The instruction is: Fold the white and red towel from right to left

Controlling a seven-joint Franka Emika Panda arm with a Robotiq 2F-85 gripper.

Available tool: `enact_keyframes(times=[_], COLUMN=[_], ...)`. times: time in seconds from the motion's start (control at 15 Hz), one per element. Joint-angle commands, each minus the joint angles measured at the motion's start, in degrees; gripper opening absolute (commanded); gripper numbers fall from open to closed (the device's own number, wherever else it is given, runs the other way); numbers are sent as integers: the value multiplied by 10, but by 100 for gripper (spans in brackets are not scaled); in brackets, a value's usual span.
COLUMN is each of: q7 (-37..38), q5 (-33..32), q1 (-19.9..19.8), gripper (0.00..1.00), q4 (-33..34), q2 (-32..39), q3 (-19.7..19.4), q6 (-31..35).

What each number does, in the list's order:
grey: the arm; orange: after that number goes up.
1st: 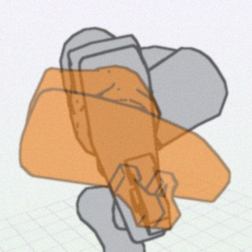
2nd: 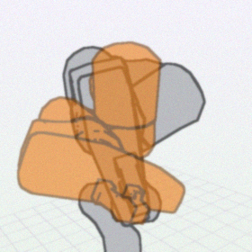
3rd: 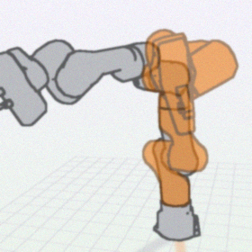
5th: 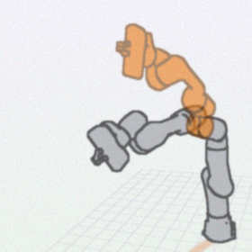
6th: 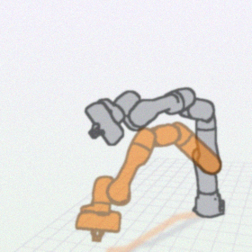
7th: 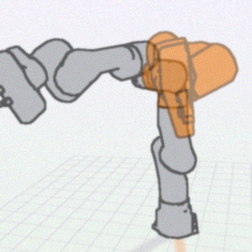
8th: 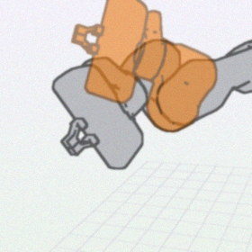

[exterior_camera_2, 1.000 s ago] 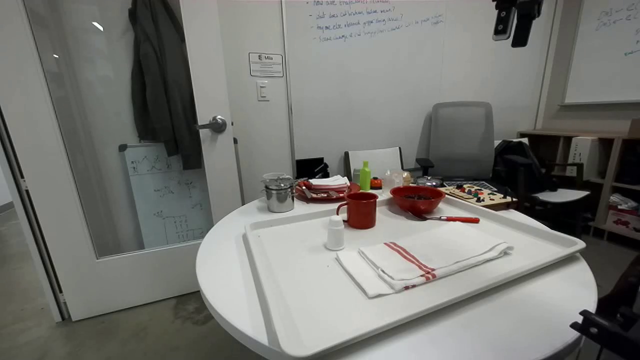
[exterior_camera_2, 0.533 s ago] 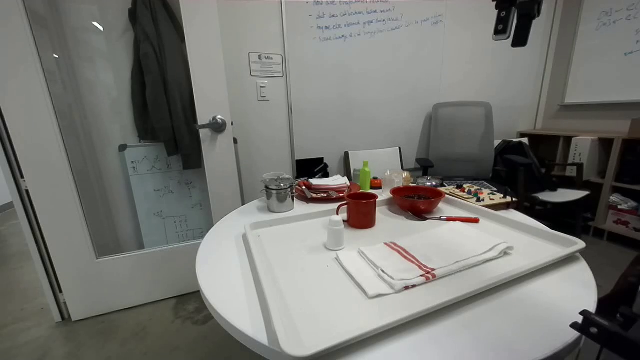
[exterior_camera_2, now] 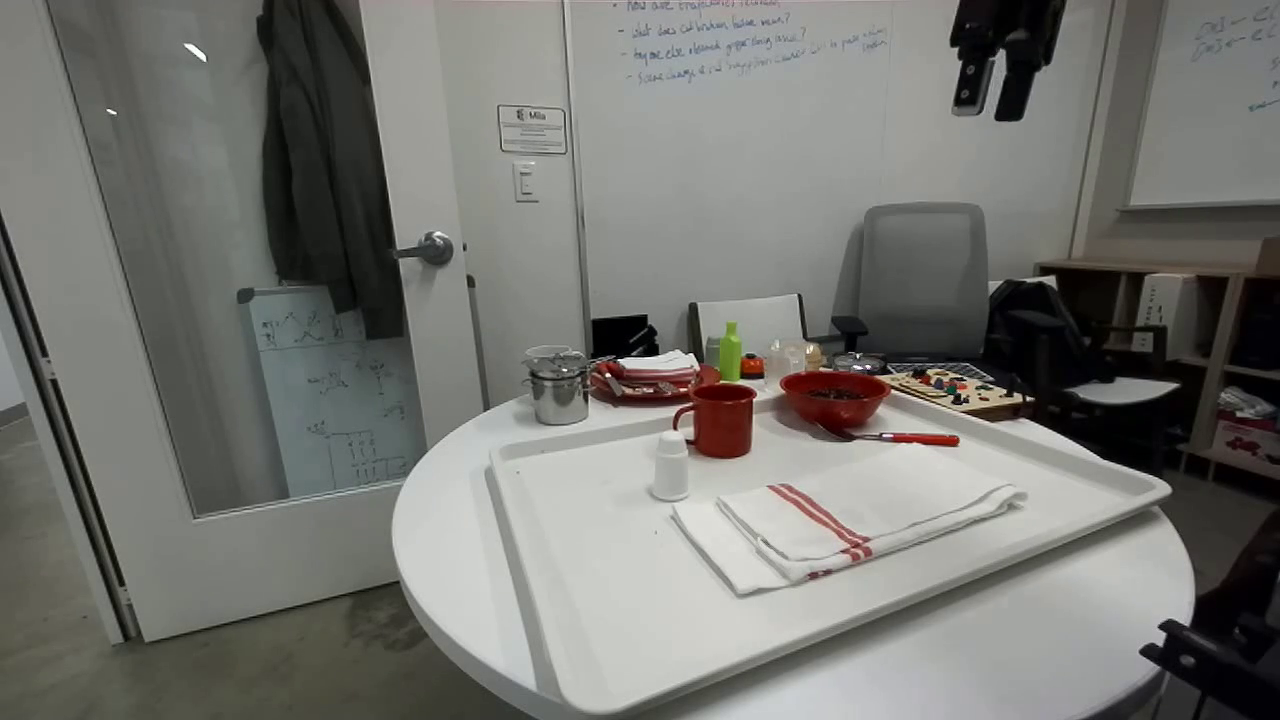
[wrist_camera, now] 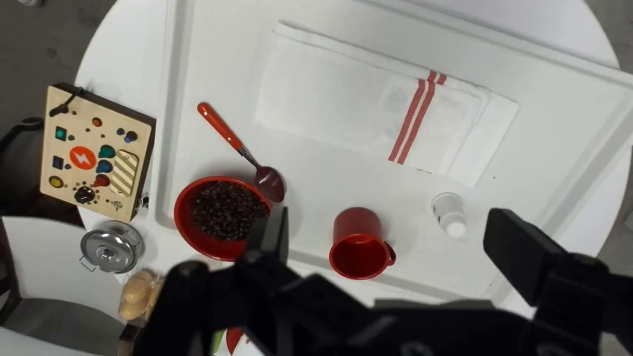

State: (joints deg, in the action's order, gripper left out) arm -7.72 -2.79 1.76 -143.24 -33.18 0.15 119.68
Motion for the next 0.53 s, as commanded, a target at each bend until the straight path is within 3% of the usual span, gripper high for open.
enact_keyframes(times=[0.0,0.47], q7=[29,95], q5=[-17,-70], q1=[-18,-59], gripper=[100,100], q4=[-4,-3], q2=[63,174], q3=[1,6], q6=[92,205])
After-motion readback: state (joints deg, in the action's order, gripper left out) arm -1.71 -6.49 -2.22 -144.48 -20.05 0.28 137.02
